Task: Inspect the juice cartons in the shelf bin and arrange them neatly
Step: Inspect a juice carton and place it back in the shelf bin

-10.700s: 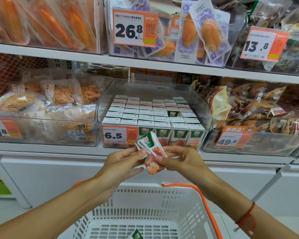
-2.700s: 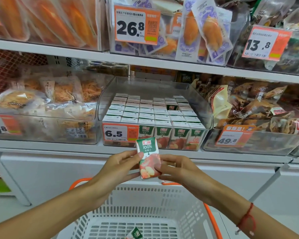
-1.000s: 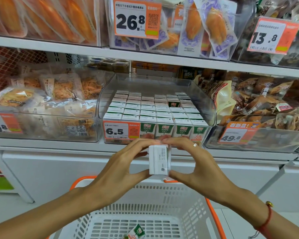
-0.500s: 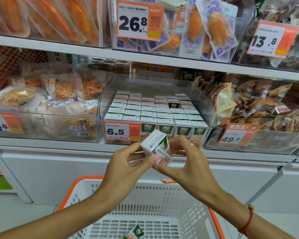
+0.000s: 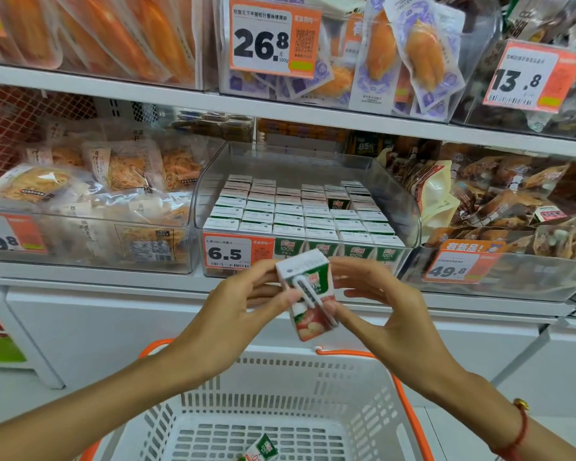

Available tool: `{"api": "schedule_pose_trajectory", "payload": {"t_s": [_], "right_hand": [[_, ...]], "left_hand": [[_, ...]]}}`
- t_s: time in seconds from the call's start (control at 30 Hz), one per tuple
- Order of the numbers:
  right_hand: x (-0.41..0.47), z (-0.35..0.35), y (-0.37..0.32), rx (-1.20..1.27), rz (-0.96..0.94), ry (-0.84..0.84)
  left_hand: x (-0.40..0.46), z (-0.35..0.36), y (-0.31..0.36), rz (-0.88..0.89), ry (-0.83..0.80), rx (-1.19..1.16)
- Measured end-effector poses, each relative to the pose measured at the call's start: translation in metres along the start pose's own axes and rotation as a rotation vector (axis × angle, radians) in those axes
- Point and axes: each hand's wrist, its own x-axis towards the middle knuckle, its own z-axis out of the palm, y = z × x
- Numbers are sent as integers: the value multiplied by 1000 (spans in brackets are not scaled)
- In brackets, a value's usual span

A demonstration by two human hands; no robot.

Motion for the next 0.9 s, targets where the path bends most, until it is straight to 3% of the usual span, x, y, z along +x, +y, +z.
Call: {"api": "schedule_pose_trajectory", "payload": {"t_s": [0.17,0.37,0.57,0.7,0.9], "right_hand": [[-4,-3,3,-61,26,-217],[2,-3,-4,161,188,-186],[4,6,-9,405,478,-50],[9,4,-10,458,705,-75],[7,3,-9,464,794,-126]], "left_hand": [[4,-2,-1,-259,21,-375],[6,-1,-6,-540,53,-588],[5,-4,-9,-806,-160,-473],[7,-10,-9,-901,-271,-396],[6,-12,-13,-973,-329,-425]]}}
